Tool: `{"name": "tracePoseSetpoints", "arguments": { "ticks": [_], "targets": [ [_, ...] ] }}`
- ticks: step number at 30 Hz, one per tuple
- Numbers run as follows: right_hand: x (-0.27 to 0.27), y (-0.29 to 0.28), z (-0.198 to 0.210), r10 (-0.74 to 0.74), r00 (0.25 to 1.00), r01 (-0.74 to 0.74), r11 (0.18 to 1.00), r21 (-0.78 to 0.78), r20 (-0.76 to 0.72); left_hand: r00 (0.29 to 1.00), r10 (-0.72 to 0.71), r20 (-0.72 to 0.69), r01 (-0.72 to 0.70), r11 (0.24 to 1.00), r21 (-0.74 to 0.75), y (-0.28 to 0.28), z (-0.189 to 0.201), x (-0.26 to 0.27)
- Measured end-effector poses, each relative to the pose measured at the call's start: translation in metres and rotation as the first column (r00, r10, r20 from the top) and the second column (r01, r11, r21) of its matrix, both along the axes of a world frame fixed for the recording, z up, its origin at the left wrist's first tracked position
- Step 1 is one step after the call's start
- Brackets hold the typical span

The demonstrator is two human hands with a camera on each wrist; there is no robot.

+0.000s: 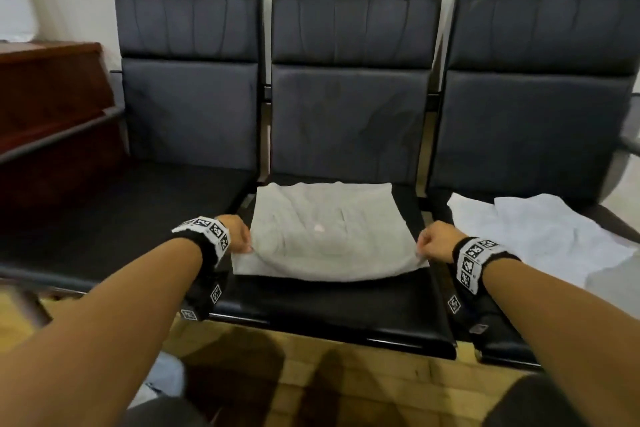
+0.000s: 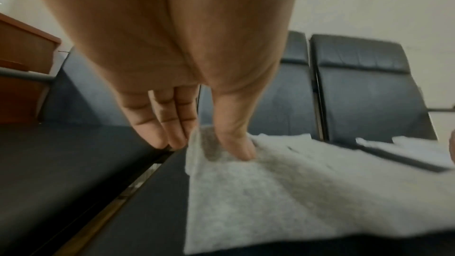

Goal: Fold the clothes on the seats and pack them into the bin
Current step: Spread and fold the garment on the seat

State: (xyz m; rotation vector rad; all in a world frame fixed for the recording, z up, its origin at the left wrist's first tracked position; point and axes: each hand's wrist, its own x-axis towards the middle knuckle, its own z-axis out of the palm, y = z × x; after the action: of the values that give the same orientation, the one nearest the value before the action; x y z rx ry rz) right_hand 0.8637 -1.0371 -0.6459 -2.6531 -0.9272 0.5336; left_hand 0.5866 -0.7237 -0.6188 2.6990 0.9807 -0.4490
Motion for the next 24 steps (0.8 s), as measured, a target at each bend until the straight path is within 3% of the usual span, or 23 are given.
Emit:
{"name": "tracePoseSetpoints", "arguments": {
  "ticks": [3, 6, 11, 14, 17, 21, 24],
  "targets": [
    [-0.011, -0.003, -0.001, 0.098, 0.995, -0.099, 0.973, -0.207, -0.014, 0.984, -0.019, -0.175, 0.010, 0.999, -0.049, -0.004, -0.017, -0.010],
    [-0.021, 0.010, 0.016, 0.165, 0.986, -0.161, 0.931, -0.328, -0.015, 0.976, 0.012, -0.215, -0.029, 0.997, -0.074, -0.015, -0.008, -0.006],
    [-0.033, 0.048, 0.008, 0.189, 0.967, -0.140, 0.955, -0.263, 0.173, 0.992, -0.051, -0.115, 0.069, 0.984, 0.162, -0.040, -0.007, 0.023],
    [-0.047, 0.059, -0.019, 0.159, 0.978, -0.126, 0.965, -0.230, 0.132, 0.997, -0.036, -0.068, 0.043, 0.994, 0.103, -0.048, -0.037, 0.028],
    [-0.058, 0.058, -0.036, 0.205, 0.967, -0.146, 0.932, -0.332, 0.150, 0.987, -0.052, -0.155, 0.070, 0.991, 0.118, -0.049, -0.061, 0.025],
    [-0.080, 0.047, -0.035, 0.223, 0.953, -0.099, 0.870, -0.483, 0.206, 0.955, -0.106, -0.278, 0.131, 0.989, 0.073, -0.044, -0.065, 0.018],
    [-0.088, 0.044, -0.031, 0.258, 0.959, -0.161, 0.836, -0.524, 0.116, 0.928, -0.171, -0.332, 0.202, 0.978, 0.060, -0.038, -0.056, 0.025]
  ]
}}
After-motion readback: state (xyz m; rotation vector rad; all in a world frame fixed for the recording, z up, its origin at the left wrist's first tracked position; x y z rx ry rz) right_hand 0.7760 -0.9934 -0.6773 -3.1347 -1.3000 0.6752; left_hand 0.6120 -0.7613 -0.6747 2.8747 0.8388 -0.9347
